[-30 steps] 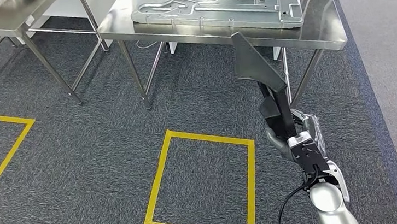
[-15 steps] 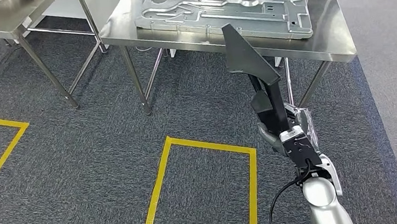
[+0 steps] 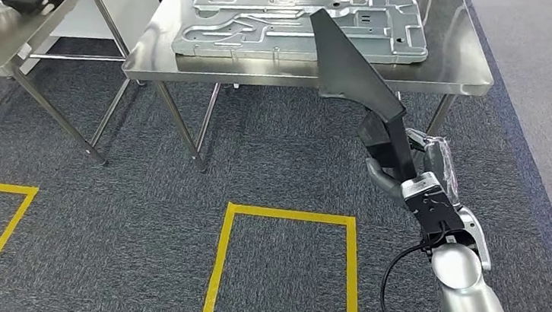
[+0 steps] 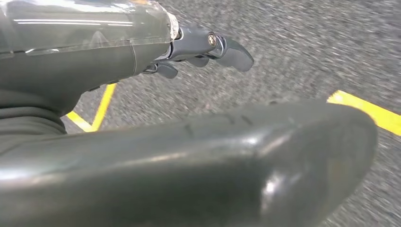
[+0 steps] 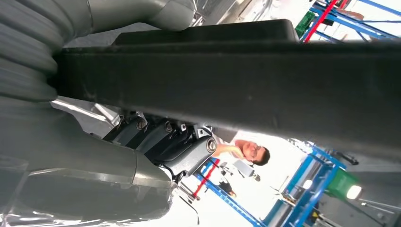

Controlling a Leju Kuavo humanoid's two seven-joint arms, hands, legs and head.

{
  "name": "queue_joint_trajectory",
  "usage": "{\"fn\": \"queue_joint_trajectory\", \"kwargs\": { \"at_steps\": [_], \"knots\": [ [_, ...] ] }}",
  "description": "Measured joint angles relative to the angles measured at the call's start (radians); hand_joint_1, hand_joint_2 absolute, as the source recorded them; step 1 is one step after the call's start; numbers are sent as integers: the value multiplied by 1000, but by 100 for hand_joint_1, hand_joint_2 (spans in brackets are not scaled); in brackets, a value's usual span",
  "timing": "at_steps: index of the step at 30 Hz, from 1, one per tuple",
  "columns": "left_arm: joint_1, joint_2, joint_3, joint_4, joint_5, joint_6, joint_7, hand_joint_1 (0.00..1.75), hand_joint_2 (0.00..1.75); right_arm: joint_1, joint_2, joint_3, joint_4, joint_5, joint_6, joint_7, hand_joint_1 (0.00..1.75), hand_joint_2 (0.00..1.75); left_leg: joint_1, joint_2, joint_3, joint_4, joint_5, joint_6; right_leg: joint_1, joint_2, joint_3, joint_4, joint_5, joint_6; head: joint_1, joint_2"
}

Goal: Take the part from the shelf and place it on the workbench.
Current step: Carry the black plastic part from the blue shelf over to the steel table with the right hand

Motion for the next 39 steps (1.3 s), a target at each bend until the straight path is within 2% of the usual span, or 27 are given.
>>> {"fn": "queue_joint_trajectory", "kwargs": {
  "at_steps": [1, 2, 3, 5, 7, 10, 12, 13, 15, 17, 18, 19, 20, 21, 22, 23, 24, 27, 29, 31, 32, 33, 34, 35, 37, 38, 39],
  "knots": [
    [0, 0, 0, 0, 0, 0, 0, 0, 0, 1, 0, 0, -3, 1, 1, 0, 175, 175, 0, 0, -32, 35, -14, 1, 2, 1, 9, 0, -8, -1, 0, 0],
    [1, 0, 1, 0, 1, 1, 0, 0, 0, 2, 1, 0, -4, 2, 2, 0, 175, 175, 0, 0, -49, 36, -8, 3, 4, 2, 21, 0, -17, -1, 0, 0],
    [2, 0, 2, 0, 2, 2, 1, 0, 0, 3, 1, 0, -5, 2, 3, 0, 175, 175, -1, 0, -49, 3, 21, 6, 5, 4, 34, 0, -26, -1, 0, 0],
    [5, 0, 4, 0, 4, 4, 2, 0, 0, 3, 2, 0, -7, 2, 5, 0, 175, 175, -5, 0, -22, -123, 120, 18, 8, 6, 59, 1, -46, 2, 0, 0],
    [5, 2, 8, 0, 7, 7, 3, 0, 0, 1, 4, 0, -8, 3, 6, 0, 175, 175, -13, 0, -3, -206, 166, 29, 10, 8, 70, 1, -63, 11, 0, 0],
    [3, 1, 10, 1, 12, 13, 5, 0, 0, -1, 5, 1, -11, 5, 7, 1, 175, 175, -14, -2, 16, -231, 166, 43, 10, 8, 79, 11, -70, 31, 0, 0],
    [4, 0, 10, 1, 13, 20, 7, 0, 0, -2, 5, 2, -15, 5, 5, 0, 175, 175, -10, -2, 41, -244, 162, 53, 6, 6, 65, 58, -79, 43, 0, 0],
    [3, -1, 11, 1, 14, 22, 8, 0, 0, -3, 5, 2, -17, 5, 4, 0, 175, 175, -8, -2, 51, -248, 158, 56, 3, 5, 37, 107, -93, 50, 0, 0],
    [2, -3, 12, 1, 15, 25, 9, 0, 0, -2, 5, 2, -19, 6, 3, 0, 175, 175, -7, -3, 67, -250, 143, 58, -4, 5, -47, 225, -138, 62, 0, 0],
    [2, -4, 13, 1, 16, 27, 9, 0, 0, 2, 5, 2, -19, 6, 3, 0, 175, 175, -6, -4, 84, -250, 127, 57, -10, 4, -109, 286, -164, 69, 0, 0],
    [2, -4, 14, 1, 18, 29, 9, 0, 0, 3, 5, 2, -19, 6, 3, 0, 175, 175, -6, -5, 94, -250, 119, 55, -12, 4, -121, 280, -158, 71, 0, 0],
    [3, -4, 14, 1, 20, 31, 9, 0, 0, 4, 5, 2, -19, 6, 3, 0, 175, 175, -4, -6, 106, -250, 110, 53, -14, 3, -119, 247, -132, 73, 0, 0],
    [3, -4, 15, 1, 22, 34, 9, 0, 0, 4, 5, 2, -19, 6, 3, 0, 175, 175, -3, -6, 121, -250, 100, 49, -16, 2, -109, 193, -89, 74, 0, 0],
    [4, -5, 16, 1, 25, 38, 9, 0, 0, 4, 5, 2, -19, 6, 3, 0, 175, 175, -2, -7, 135, -250, 87, 45, -17, -1, -97, 130, -32, 72, 0, 0],
    [4, -5, 18, 1, 28, 42, 9, 0, 0, 3, 5, 2, -18, 6, 4, 0, 175, 175, -2, -7, 149, -250, 76, 39, -15, -4, -86, 75, 8, 68, 0, 0],
    [3, -6, 20, 1, 31, 47, 8, 0, 0, 3, 6, 4, -16, 6, 5, -1, 175, 175, -2, -7, 156, -252, 66, 32, -11, -6, -79, 42, 35, 61, 0, 0],
    [1, -8, 23, 1, 33, 52, 8, 0, 0, 3, 6, 6, -15, 6, 5, -1, 175, 175, -2, -6, 164, -252, 59, 25, -7, -6, -76, 28, 44, 51, 0, 0],
    [-4, -13, 33, 1, 37, 61, 6, 0, 0, 0, 11, 15, -13, 6, 6, -1, 175, 175, -1, -3, 171, -226, 58, 7, -6, 0, -50, 19, 26, 24, 0, 0],
    [-5, -14, 35, 1, 37, 63, 6, 0, 0, -4, 15, 19, -13, 6, 6, -1, 175, 175, 1, -2, 129, -139, 50, 1, -8, 1, -22, 10, 12, 10, 0, 0],
    [-5, -14, 36, 1, 37, 65, 5, 0, 0, -6, 16, 21, -12, 5, 5, -2, 175, 175, 2, -2, 44, -17, 8, -2, -5, 0, 0, 9, -8, 3, 0, 0],
    [-5, -14, 37, 1, 37, 66, 5, 0, 0, -6, 16, 21, -10, 3, 4, -2, 175, 175, 2, -2, 4, 25, -16, -3, -3, 1, 12, 9, -18, 1, 0, 0],
    [-4, -14, 37, 1, 37, 69, 6, 0, 0, -6, 15, 21, -7, 0, -1, -2, 175, 175, 2, -2, -26, 40, -29, -2, -1, 2, 26, 9, -30, 1, 0, 0],
    [-2, -14, 37, 1, 37, 71, 6, 0, 0, -7, 15, 21, -5, -5, -7, -3, 175, 175, 1, -2, -39, 24, -22, 0, 0, 4, 41, 9, -42, 1, 0, 0],
    [0, -14, 38, 1, 37, 73, 6, 0, 0, -9, 13, 21, -4, -14, -14, -4, 175, 175, 0, -1, -40, -20, 10, 4, 2, 6, 58, 9, -54, 2, 0, 0],
    [5, -13, 39, 1, 36, 77, 7, 0, 0, -15, 8, 21, -2, -36, -27, -9, 175, 175, -6, -1, -32, -135, 120, 18, 4, 7, 88, 9, -80, 6, 0, 0],
    [6, -13, 39, 2, 36, 79, 8, 0, 0, -19, 5, 21, -1, -47, -31, -11, 175, 175, -10, -2, -26, -175, 162, 25, 5, 9, 97, 8, -90, 11, 0, 0],
    [6, -13, 40, 2, 36, 80, 8, 0, 0, -22, 1, 21, 0, -55, -34, -13, 175, 175, -14, -2, -24, -198, 188, 30, 5, 10, 105, 8, -98, 18, 0, 0]
  ]
}}
